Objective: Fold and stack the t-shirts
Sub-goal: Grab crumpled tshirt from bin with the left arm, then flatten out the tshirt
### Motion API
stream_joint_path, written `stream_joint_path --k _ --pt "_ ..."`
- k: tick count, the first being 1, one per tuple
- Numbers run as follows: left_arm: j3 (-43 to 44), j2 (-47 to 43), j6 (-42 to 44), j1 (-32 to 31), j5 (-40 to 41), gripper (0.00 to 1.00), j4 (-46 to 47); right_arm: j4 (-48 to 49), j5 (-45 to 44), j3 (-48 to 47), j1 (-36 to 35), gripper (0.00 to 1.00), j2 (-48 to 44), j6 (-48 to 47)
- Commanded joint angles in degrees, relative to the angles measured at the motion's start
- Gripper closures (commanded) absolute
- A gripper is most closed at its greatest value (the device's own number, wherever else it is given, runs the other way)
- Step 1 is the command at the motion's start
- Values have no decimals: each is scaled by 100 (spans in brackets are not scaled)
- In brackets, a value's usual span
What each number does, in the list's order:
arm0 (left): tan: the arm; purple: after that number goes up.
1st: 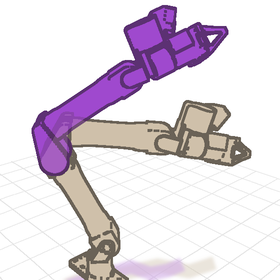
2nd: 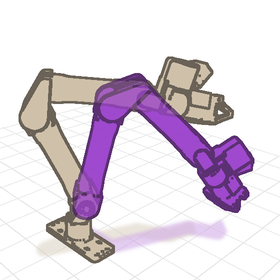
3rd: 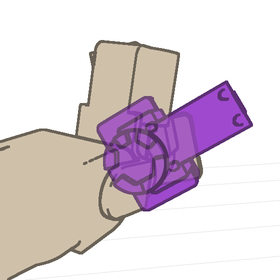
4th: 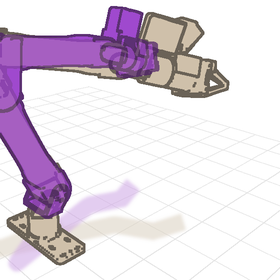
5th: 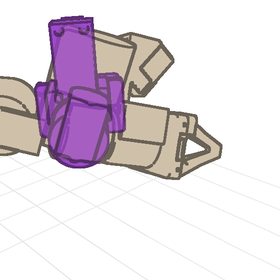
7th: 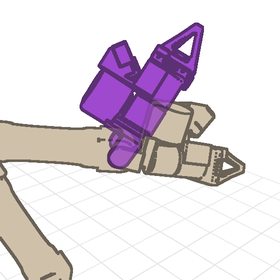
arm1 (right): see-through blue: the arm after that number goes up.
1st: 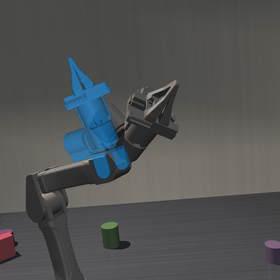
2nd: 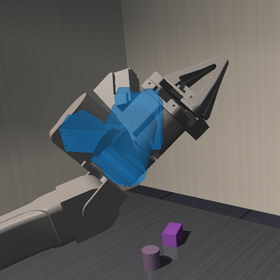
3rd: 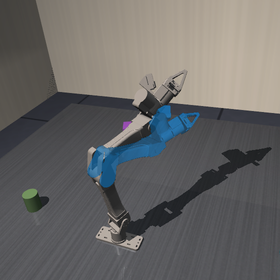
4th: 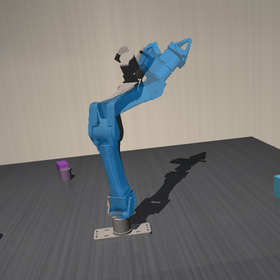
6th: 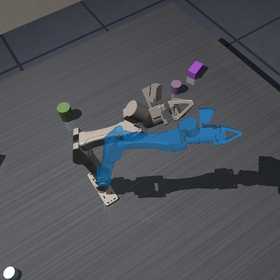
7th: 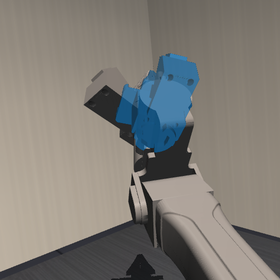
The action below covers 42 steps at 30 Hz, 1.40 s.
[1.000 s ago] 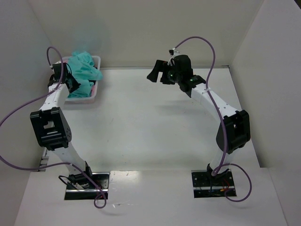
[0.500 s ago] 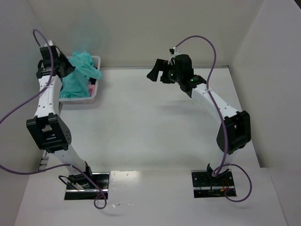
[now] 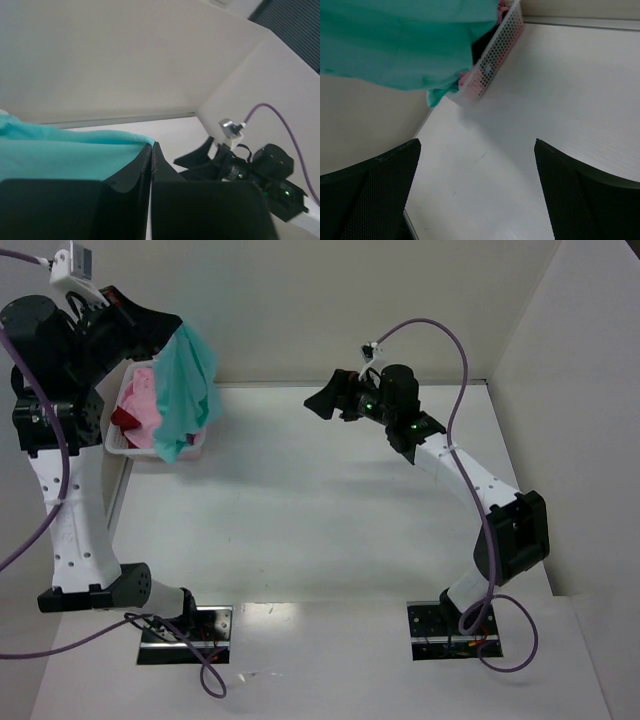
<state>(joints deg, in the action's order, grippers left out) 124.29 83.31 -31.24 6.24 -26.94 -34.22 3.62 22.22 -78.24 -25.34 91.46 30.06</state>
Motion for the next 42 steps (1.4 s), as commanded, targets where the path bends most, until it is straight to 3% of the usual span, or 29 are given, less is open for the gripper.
stream_joint_path --k 1,6,11,22,27,31,34,35,37,38,42 --pt "-27 -244 -268 -9 -593 100 -234 747 29 -24 -322 0 -295 -175" --pt "-248 -640 -786 -9 -1313 100 55 999 47 45 -725 0 -523 -553" --pt "279 -667 -1085 -9 -1622 100 161 1387 -1043 116 -1534 0 -736 -1046" --pt "667 -404 -1437 -9 -1849 100 582 1589 -763 -279 -2273 0 -498 -1283" --pt "790 -289 -1674 -9 -2271 100 847 1256 -816 -1201 -2782 0 204 -1398" --pt "711 -342 -1815 -9 -2526 100 1057 1176 -886 -1694 -2783 0 794 -1398" --pt "658 -394 -1868 -9 -2605 100 1137 1326 -1035 -1861 -2783 27 944 -1345" --pt "658 -394 -1816 -9 -2606 100 1137 1326 -1140 -2018 -2783 57 1031 -1424" --pt "579 -456 -1763 -9 -2606 100 1137 1098 -1351 -2169 -2783 76 1084 -1547" --pt "422 -456 -1710 -9 -2606 100 1137 1036 -1656 -2230 -2783 96 1084 -1617" --pt "-192 -588 -1509 -9 -2334 100 1259 940 -2413 -2231 -2783 100 621 -1942"
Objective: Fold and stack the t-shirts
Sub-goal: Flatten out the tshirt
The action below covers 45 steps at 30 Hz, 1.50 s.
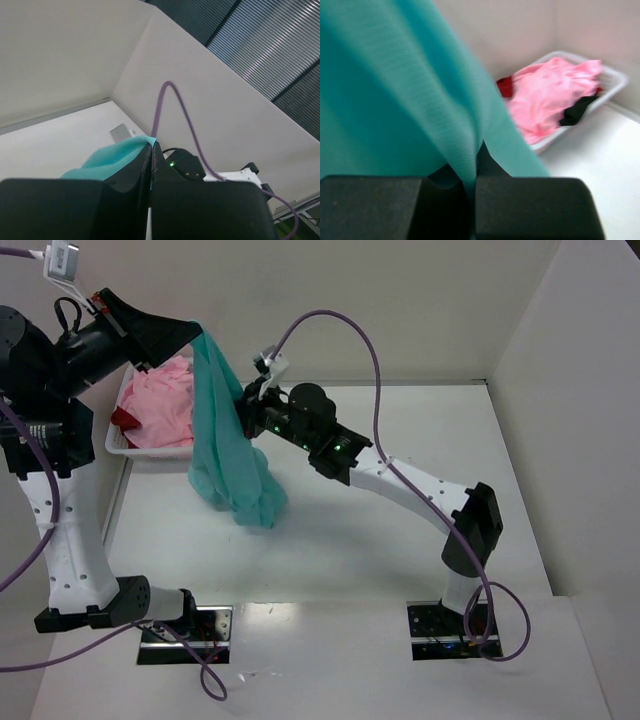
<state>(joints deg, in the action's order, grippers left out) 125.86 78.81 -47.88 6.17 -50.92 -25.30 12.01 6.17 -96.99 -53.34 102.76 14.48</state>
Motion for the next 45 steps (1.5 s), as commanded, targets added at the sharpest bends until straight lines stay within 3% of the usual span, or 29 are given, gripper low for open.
stream_joint_path --k 1,9,15,22,30,37,45 --pt "-491 -216 234 -2 143 100 368 48 -959 -417 104 100 -651 -567" --pt "-1468 -322 921 -2 1240 98 254 -551 -1732 -1023 808 100 -1960 -1377" --pt "-1468 -216 991 -2 1427 98 587 -630 -2479 -901 808 100 -2603 -1982" --pt "-1091 -216 1000 -2 2226 100 719 -490 -3324 -322 860 100 -3077 -2424" --pt "-906 3 929 -2 2218 100 817 -691 -3456 390 1168 100 -3254 -2054" --pt "-906 328 877 -2 1928 100 869 -753 -3579 1584 1326 100 -3684 -1370" --pt "-168 777 710 -81 1419 100 852 -814 -3114 2466 1326 100 -3956 -534"
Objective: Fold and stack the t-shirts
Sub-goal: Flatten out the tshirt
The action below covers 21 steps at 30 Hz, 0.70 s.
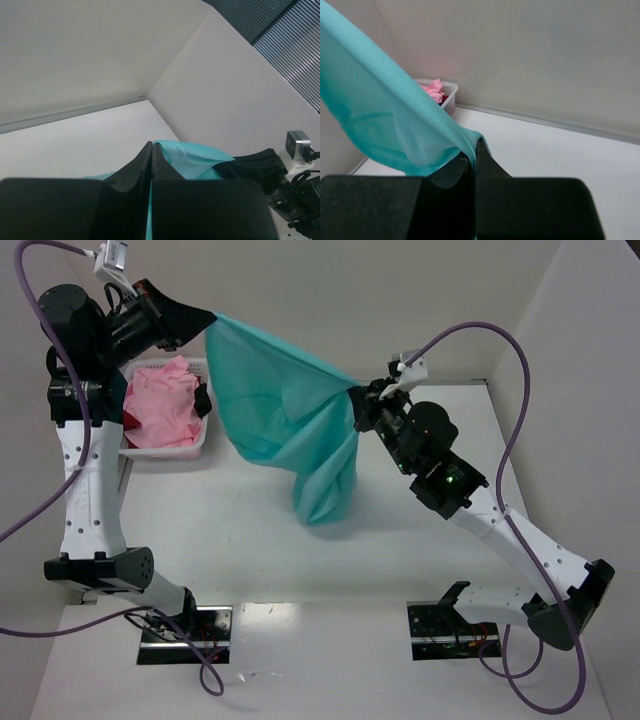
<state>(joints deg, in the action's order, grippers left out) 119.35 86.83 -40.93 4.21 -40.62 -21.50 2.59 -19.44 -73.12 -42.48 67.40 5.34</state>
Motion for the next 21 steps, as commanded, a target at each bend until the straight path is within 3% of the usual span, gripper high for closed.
stream_joint_path --k 1,3,8,12,17,18,21 --pt "562 53 15 115 310 100 471 128 -665 79 240 100 -499 380" --pt "747 133 15 -77 108 100 471 128 -789 79 240 100 -630 231" --pt "1212 344 488 -394 -367 100 129 -451 -956 -1001 240 100 -806 -340" --pt "1600 100 1375 -509 -123 100 -1019 -680 -676 -1564 240 100 -965 -516" --pt "-303 -1016 2053 -509 1684 100 -1340 -901 -736 -1452 240 100 -913 -657" --pt "-1081 -1393 2054 -509 1933 100 -1287 -901 -736 -1363 240 100 -912 -579" --pt "-2088 -2175 2264 -509 2444 100 -1112 -901 -614 -1134 240 100 -860 -385"
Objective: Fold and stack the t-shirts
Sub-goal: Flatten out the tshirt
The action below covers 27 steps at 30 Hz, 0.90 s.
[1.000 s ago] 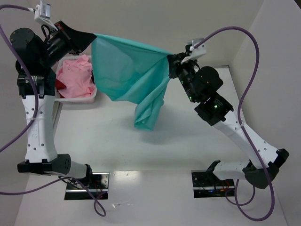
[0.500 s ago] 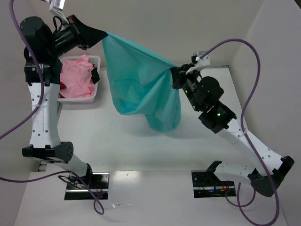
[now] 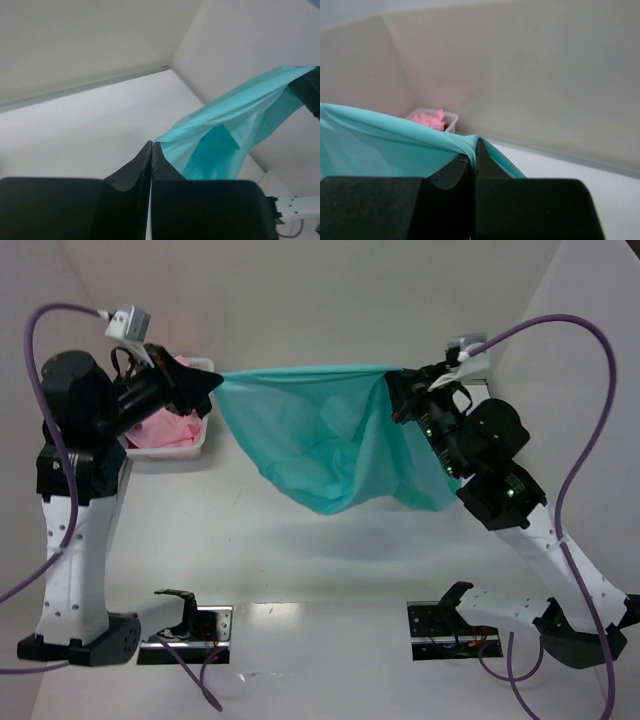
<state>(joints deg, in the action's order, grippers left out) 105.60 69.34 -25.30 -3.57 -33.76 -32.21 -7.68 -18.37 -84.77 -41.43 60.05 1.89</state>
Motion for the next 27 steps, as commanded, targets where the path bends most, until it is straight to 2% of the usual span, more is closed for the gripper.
stream_joint_path --k 1,4,7,10,13,16,18,20,27 --pt "-1230 -604 815 269 1828 100 -40 127 -721 135 135 100 -125 30" --pt "-1822 -1316 1096 269 1934 100 12 232 -641 303 135 100 -64 31" --pt "-2420 -2002 879 269 2303 100 337 285 -502 356 135 100 67 83" --pt "-3033 -2591 405 269 2471 100 1109 355 -501 356 135 100 138 215" --pt "-3440 -2811 157 269 2130 100 1979 408 -448 408 135 100 279 329" --pt "-3678 -2628 157 269 1848 100 2438 408 -711 409 135 100 410 382" --pt "-3678 -2357 262 269 1786 100 2438 408 -1071 409 135 100 411 452" --pt "-3678 -2180 315 269 1733 100 2438 338 -1072 654 187 99 271 523" --pt "-3293 -1556 438 269 2030 100 2227 425 -660 2207 188 89 -152 1182"
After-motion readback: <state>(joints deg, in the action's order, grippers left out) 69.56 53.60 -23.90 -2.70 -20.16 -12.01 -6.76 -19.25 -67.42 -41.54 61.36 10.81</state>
